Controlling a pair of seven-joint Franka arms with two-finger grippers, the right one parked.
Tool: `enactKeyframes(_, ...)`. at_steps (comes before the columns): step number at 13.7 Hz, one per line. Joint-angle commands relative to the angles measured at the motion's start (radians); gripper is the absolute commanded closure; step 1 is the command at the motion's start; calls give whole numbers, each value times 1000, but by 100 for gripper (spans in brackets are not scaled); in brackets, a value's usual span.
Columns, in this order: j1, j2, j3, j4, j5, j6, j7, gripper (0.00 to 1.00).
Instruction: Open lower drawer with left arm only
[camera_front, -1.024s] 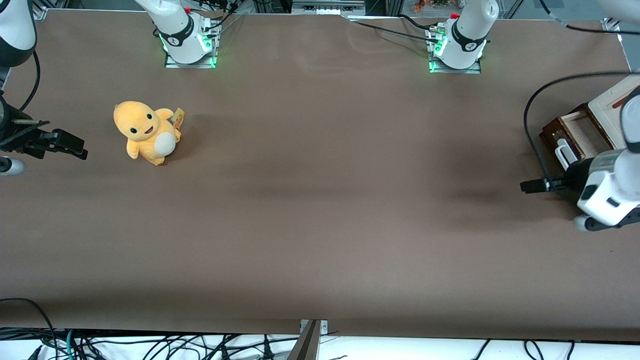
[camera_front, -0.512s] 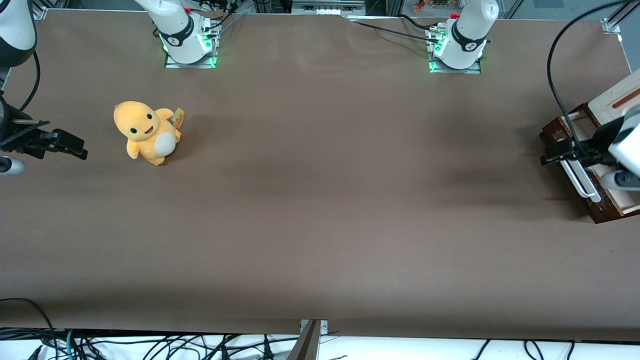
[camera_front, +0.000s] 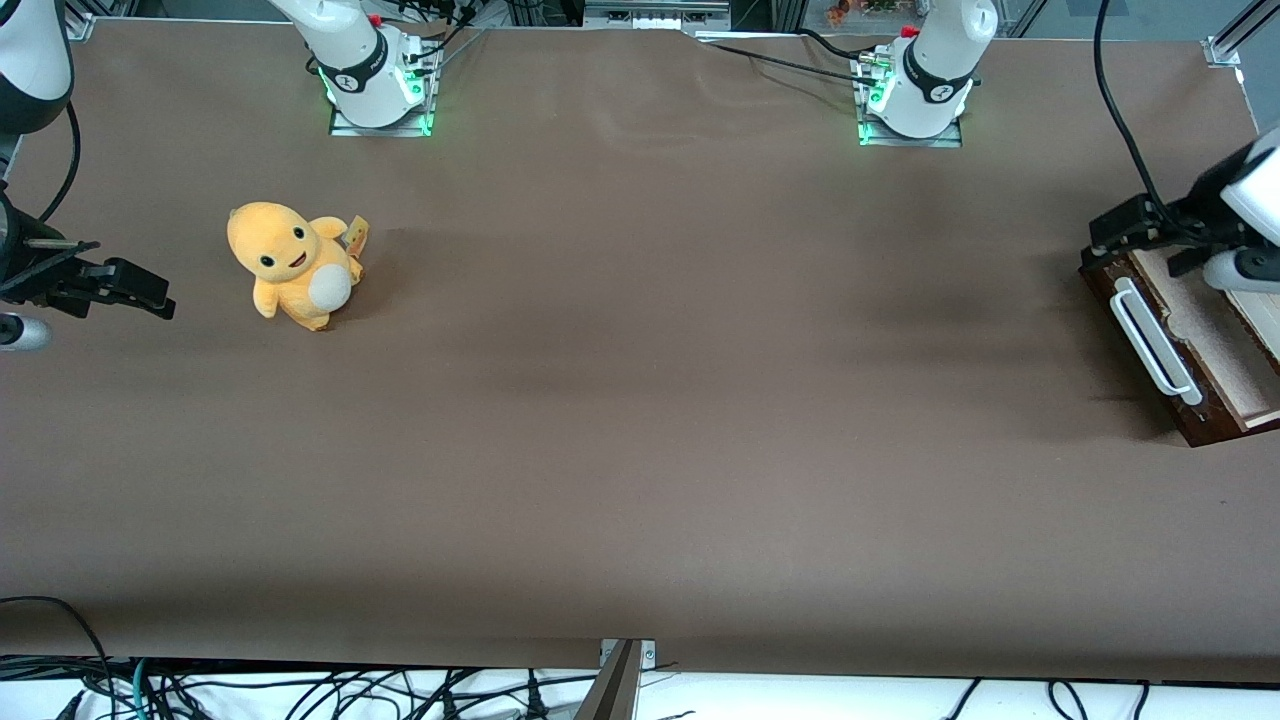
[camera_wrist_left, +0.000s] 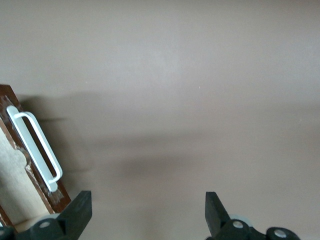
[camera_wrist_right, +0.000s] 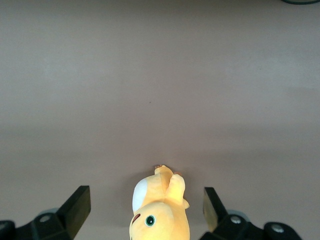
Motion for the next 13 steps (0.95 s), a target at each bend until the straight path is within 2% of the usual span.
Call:
enactKeyframes(1,8,-19,-6,-53,30,28,23,0)
enactKeyframes(3,11,-18,-8,-52,32,28,26,0)
enactKeyframes(6,14,-3,-28,-41,74,31,28,0)
enactKeyframes(13,22,16,-43,-39,79,33,28,0)
